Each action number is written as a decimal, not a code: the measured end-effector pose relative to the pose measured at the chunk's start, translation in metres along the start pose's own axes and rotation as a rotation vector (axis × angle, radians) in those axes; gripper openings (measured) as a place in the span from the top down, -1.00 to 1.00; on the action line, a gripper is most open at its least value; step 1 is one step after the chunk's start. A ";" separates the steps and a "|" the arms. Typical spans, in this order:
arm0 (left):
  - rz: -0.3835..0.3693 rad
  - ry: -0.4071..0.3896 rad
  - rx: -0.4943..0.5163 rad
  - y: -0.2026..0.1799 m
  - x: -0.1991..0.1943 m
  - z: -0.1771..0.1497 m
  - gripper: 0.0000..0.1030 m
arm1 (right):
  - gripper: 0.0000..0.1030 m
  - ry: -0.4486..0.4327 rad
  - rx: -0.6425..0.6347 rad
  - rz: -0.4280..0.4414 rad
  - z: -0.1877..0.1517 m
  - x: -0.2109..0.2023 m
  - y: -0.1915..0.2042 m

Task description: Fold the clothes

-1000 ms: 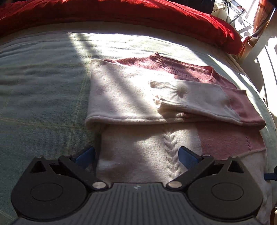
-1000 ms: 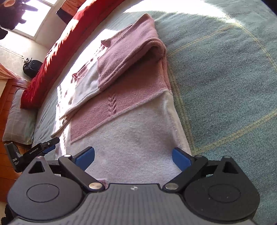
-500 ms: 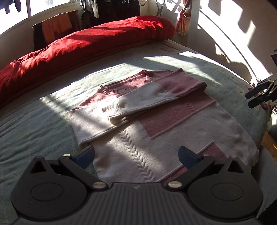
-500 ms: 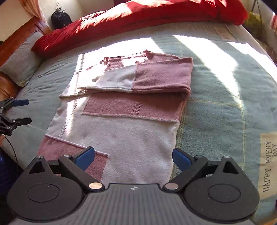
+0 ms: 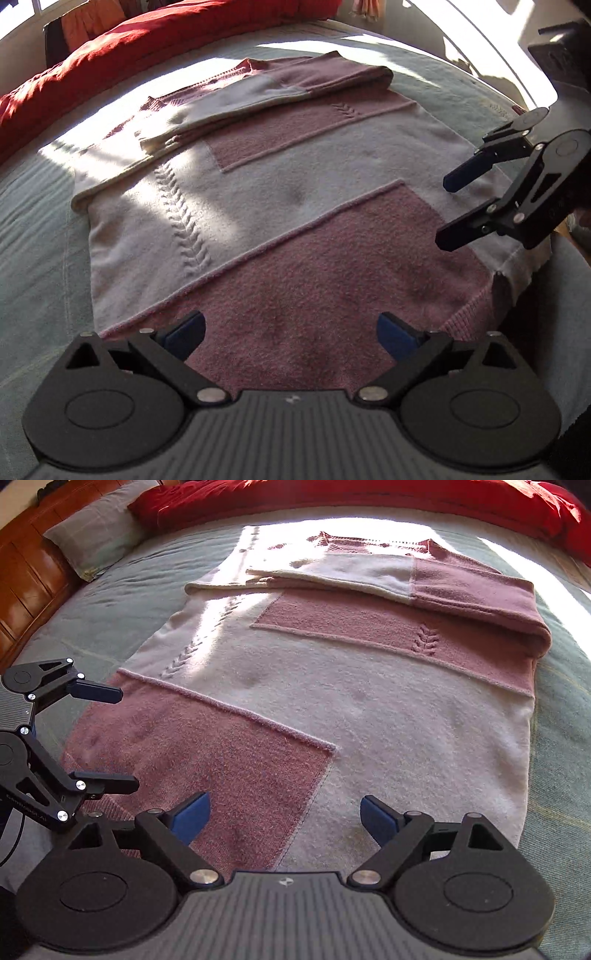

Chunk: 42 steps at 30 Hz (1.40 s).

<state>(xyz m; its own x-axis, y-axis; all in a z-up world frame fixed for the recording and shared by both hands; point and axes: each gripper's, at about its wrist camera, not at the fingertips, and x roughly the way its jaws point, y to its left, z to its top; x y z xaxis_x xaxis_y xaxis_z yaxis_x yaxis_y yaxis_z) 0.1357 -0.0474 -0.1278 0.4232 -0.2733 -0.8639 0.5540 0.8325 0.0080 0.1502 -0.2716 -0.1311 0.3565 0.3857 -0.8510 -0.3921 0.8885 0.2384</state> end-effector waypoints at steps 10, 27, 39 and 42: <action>0.004 0.018 -0.035 -0.001 0.009 -0.019 -0.98 | -0.80 -0.007 0.058 0.006 -0.008 0.008 -0.003; 0.014 -0.033 0.004 -0.002 0.007 -0.026 -0.99 | -1.00 0.002 -0.010 0.005 -0.011 0.014 0.005; 0.107 -0.191 0.608 -0.085 -0.030 -0.045 -0.87 | -0.95 0.055 -0.459 -0.123 -0.002 -0.030 0.037; 0.101 -0.169 0.650 -0.098 -0.018 -0.051 -0.87 | -0.95 0.067 -0.513 -0.144 0.000 -0.038 0.039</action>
<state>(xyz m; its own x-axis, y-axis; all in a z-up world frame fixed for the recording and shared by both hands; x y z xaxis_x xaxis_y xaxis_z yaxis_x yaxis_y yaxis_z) 0.0368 -0.0997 -0.1391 0.5729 -0.3250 -0.7525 0.8017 0.4131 0.4319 0.1212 -0.2520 -0.0895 0.3890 0.2370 -0.8903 -0.7131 0.6893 -0.1281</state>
